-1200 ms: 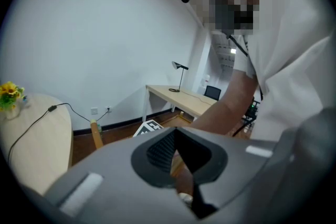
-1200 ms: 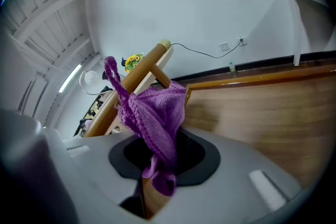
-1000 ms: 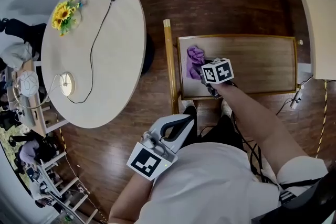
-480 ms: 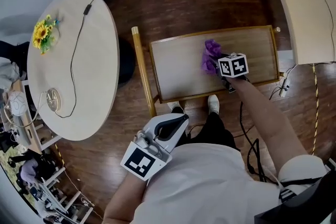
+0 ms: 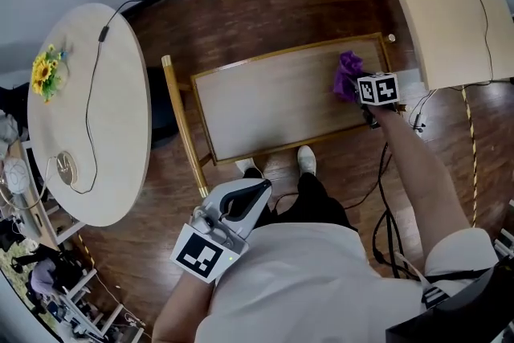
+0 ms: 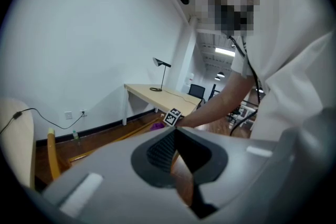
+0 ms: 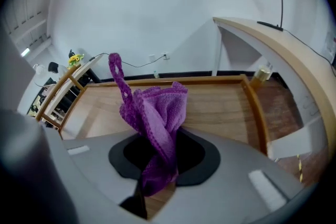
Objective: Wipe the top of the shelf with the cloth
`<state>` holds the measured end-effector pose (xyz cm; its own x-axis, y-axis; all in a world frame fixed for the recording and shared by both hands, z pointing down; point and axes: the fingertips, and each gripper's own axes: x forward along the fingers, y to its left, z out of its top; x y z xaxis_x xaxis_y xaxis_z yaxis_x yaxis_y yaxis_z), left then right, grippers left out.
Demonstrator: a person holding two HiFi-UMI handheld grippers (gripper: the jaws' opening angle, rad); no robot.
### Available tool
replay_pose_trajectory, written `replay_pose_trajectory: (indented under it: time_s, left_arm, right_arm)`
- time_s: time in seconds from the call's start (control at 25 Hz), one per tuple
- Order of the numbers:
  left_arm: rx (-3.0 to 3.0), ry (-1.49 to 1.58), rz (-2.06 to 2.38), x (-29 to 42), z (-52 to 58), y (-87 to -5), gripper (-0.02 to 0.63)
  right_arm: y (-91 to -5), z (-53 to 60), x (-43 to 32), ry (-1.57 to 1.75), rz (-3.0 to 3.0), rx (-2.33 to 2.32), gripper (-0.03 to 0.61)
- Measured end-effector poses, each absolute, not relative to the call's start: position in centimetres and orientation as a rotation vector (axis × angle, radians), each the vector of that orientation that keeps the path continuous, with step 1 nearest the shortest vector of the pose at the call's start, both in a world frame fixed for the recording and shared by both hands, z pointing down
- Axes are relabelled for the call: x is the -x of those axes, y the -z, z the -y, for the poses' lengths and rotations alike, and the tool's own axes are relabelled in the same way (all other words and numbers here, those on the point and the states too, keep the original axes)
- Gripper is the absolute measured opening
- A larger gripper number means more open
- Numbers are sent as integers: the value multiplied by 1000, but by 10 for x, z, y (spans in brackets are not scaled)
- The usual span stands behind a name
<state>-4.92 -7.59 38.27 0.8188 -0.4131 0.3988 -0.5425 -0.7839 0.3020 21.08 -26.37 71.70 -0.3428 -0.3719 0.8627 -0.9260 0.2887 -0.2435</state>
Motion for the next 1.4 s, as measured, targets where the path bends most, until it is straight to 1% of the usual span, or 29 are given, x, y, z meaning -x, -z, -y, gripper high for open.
replay_pose_trajectory:
  time_s: [0.2, 0.32, 0.48, 0.6, 0.68, 0.76, 1.0, 1.2, 1.4]
  left_arm:
    - [-2580, -462, 721, 40, 71, -386, 18]
    - [-2588, -474, 716, 35, 67, -388, 18]
    - [-2573, -492, 720, 31, 66, -385, 18]
    - [-2586, -483, 731, 30, 67, -383, 18]
    - [-2591, -462, 752, 36, 68, -382, 18]
    - [-2591, -442, 780, 46, 69, -381, 18]
    - [-2592, -416, 828, 78, 62, -380, 18]
    - [-2598, -419, 847, 102, 53, -377, 18]
    - [-2580, -444, 859, 136, 46, -381, 18]
  right_arm:
    - [-717, 273, -299, -949, 1742, -1256, 97]
    - [-715, 274, -333, -926, 1681, -1286, 97]
    - [-712, 276, -342, -917, 1657, -1288, 97]
    - [-700, 273, -328, -920, 1699, -1310, 97]
    - [-687, 269, -299, -929, 1773, -1303, 97]
    - [-673, 264, -255, -950, 1872, -1275, 97]
    - [-640, 230, -78, -1030, 2140, -1026, 97]
    - [-639, 189, 64, -1094, 2247, -752, 97]
    - [-659, 151, 182, -1192, 2267, -560, 97]
